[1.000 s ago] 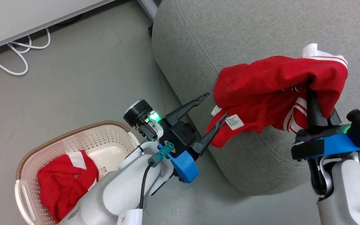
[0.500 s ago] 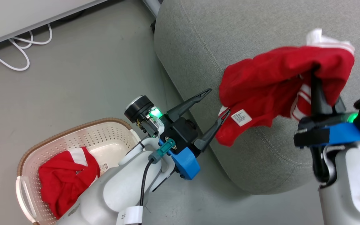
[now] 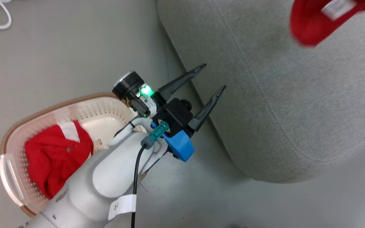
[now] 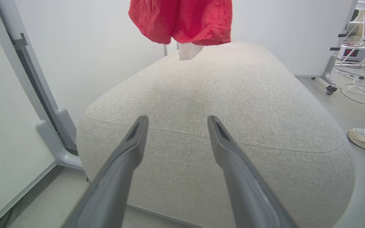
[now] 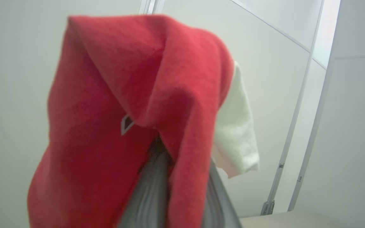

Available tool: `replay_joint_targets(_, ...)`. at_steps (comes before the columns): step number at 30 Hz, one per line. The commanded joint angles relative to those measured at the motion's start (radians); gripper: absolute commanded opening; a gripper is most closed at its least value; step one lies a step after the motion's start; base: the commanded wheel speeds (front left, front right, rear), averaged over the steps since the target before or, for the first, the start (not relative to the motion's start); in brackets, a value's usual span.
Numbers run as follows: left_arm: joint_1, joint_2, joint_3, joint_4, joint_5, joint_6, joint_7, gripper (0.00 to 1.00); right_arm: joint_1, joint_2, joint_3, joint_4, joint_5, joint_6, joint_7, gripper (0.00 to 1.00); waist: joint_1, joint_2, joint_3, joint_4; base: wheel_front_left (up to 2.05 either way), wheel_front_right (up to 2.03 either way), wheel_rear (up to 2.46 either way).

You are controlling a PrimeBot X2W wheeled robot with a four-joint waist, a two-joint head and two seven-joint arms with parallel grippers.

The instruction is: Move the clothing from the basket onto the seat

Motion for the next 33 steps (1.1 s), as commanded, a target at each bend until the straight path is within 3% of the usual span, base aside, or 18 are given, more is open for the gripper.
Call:
replay_joint_targets(1, -0.02, 0.005, 0.002, -0.003, 0.006, -0.002, -0.003, 1.0, -0.026, -0.017, -0.015, -0.004, -0.005, 0.0, -0.004, 0.0, -0.0001, 0.0, 0.052, 0.011, 0.0, 0.0, 0.0)
replay_joint_targets(9, -0.096, 0.019, -0.004, -0.013, 0.026, -0.001, 0.004, 1.0, -0.187, -0.194, -0.203, 0.023, 0.006, 0.0, -0.004, 0.0, -0.0001, 0.0, 0.176, 0.039, 0.0, 0.0, 0.0)
replay_joint_targets(13, -0.116, 0.028, -0.006, -0.022, 0.033, 0.002, 0.005, 1.0, -0.182, -0.228, -0.269, 0.07, 0.013, 0.0, -0.004, 0.0, -0.0001, 0.0, 0.213, 0.041, 0.0, 0.0, 0.0)
replay_joint_targets(33, -0.135, 0.057, -0.022, -0.058, 0.03, 0.018, 0.022, 1.0, -0.01, -0.08, -0.315, 0.382, -0.028, 0.0, -0.004, 0.0, -0.0001, 0.0, 0.282, 0.054, 0.0, 0.0, 0.0)
